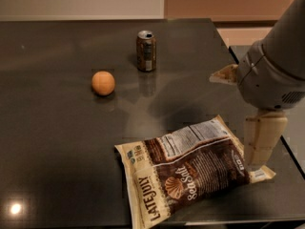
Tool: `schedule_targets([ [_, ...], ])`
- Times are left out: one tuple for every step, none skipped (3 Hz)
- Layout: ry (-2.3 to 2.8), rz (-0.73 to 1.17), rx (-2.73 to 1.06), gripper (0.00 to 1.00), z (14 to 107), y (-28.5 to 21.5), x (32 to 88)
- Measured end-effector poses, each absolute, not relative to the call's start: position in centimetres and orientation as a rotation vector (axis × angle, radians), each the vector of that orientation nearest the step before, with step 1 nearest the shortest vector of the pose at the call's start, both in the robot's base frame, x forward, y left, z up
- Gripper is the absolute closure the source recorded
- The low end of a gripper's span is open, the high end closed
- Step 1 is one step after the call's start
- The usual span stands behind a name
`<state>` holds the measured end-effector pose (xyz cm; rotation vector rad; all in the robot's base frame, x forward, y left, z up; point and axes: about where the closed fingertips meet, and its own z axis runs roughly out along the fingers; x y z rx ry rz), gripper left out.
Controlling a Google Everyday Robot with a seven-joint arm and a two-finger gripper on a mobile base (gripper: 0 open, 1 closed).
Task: Move brown chip bag near orange can
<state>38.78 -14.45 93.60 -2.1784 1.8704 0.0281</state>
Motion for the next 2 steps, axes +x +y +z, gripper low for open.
schedule_targets([
  [1.771, 0.075, -2.271, 0.00, 91.0, -13.8, 38.2],
  [1.742, 0.122, -2.322, 0.00, 88.7, -13.7, 37.9],
])
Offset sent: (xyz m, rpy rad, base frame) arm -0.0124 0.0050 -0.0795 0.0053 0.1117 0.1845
